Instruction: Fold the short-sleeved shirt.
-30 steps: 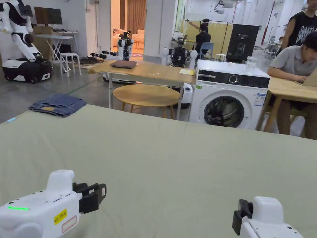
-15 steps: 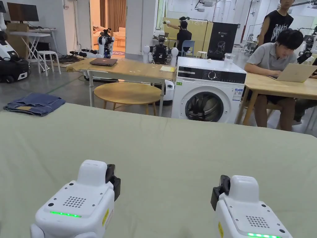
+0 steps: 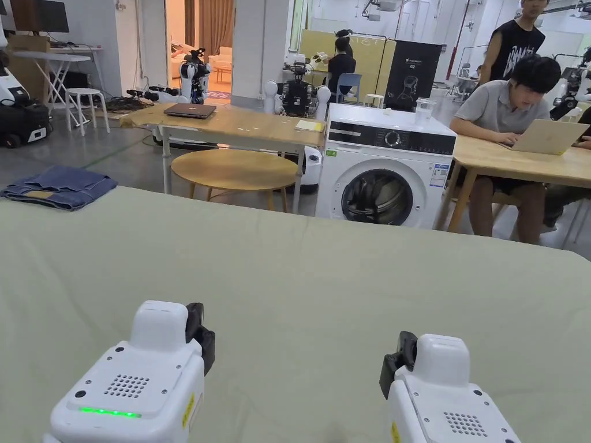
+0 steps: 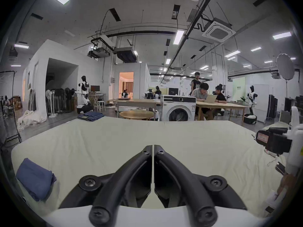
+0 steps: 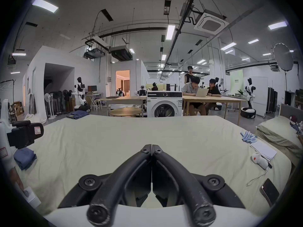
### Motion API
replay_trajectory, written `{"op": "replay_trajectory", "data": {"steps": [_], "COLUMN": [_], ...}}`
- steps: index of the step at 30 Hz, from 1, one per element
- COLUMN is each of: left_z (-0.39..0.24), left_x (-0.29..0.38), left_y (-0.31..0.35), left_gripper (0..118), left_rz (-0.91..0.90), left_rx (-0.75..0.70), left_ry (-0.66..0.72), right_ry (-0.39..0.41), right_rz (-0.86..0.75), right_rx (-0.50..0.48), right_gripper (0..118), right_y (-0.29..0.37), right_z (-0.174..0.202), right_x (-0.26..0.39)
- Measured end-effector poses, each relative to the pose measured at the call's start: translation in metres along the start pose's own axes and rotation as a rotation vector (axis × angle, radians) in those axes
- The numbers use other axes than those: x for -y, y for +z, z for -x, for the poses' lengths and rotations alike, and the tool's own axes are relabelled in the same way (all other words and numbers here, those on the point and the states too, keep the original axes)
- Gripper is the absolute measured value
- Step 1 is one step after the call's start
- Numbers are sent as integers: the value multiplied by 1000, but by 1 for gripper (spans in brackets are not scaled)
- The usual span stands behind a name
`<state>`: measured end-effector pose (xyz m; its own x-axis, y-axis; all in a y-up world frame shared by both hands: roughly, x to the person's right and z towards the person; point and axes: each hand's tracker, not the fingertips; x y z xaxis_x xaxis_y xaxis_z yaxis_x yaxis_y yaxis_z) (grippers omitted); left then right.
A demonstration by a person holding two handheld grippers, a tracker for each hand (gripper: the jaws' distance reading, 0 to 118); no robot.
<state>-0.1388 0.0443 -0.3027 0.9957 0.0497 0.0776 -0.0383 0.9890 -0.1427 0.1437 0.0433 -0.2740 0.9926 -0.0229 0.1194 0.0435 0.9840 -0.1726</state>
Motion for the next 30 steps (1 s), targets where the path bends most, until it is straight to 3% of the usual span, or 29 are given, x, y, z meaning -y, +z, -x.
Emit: {"op": "replay_trajectory", "data": {"steps": [13, 14, 15, 17, 18, 19, 21, 23, 25, 30], "left_z": [3, 4, 5, 6, 6, 6, 3, 2, 1, 3], "left_x": [-2, -1, -1, 0, 0, 0, 2, 1, 1, -2], "left_y": [4, 3, 2, 2, 2, 2, 4, 8, 11, 13], "left_gripper": [0, 2, 12, 38, 52, 58, 69, 79, 81, 81], "left_rz": [10, 13, 18, 35, 43, 56, 51, 43, 24, 9], "left_rx": [-21, -21, -14, -7, -6, -20, -34, -37, -30, -31], "left_ry": [-5, -2, 1, 11, 11, 8, -5, -14, -11, -1], "right_ry": [36, 37, 40, 45, 48, 49, 50, 53, 45, 3], "right_rz": [6, 6, 4, -2, -4, -6, -3, 2, 5, 7], "right_rx": [10, 15, 26, 31, 31, 31, 37, 46, 55, 49], "right_gripper": [0, 0, 1, 24, 48, 62, 76, 86, 95, 96], "right_y": [1, 1, 1, 2, 2, 2, 2, 2, 2, 2], "right_z": [3, 3, 3, 4, 4, 4, 4, 4, 4, 0], "right_x": [4, 4, 4, 3, 3, 3, 3, 3, 4, 4]}}
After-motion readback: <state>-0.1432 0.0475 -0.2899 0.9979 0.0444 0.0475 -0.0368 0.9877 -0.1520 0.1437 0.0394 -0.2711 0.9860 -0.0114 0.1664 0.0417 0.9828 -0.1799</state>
